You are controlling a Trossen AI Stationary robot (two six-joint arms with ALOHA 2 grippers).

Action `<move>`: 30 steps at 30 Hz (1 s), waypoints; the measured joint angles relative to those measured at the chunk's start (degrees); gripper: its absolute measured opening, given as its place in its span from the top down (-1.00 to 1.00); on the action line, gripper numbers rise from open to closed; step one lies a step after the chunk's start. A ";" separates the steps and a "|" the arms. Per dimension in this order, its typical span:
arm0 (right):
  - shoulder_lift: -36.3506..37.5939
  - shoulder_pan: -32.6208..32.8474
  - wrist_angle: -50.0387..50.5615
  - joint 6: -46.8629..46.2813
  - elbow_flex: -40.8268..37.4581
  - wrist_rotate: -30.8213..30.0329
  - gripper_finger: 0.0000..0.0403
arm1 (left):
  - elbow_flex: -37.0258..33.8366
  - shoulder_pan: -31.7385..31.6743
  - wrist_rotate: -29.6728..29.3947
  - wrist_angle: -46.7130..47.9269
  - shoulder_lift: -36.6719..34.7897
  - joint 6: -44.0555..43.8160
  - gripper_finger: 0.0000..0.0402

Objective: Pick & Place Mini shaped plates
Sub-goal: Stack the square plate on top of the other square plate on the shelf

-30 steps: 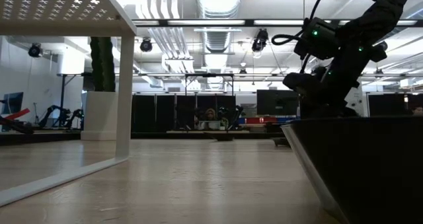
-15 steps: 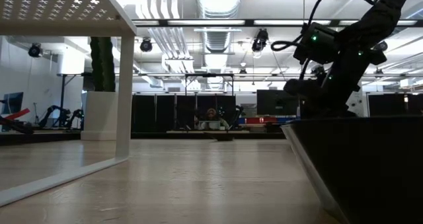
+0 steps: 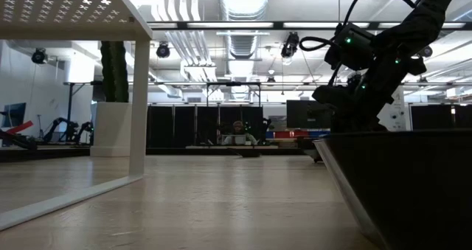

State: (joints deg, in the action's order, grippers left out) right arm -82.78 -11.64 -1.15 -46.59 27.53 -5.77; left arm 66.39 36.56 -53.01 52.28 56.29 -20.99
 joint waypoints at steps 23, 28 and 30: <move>-3.73 0.00 -7.26 3.21 3.81 -3.28 0.96 | 0.00 -0.01 0.02 -0.43 0.00 0.02 0.59; -10.14 0.00 -8.33 4.44 7.07 -3.12 0.96 | 0.00 -0.02 0.79 -0.68 0.00 0.02 0.59; -12.59 0.00 -8.34 5.54 9.10 -2.38 0.96 | 0.00 0.00 1.39 -0.88 0.00 0.02 0.59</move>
State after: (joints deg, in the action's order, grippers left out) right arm -95.37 -11.64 -9.49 -41.05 36.63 -8.14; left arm 66.39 36.55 -51.62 51.40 56.29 -20.97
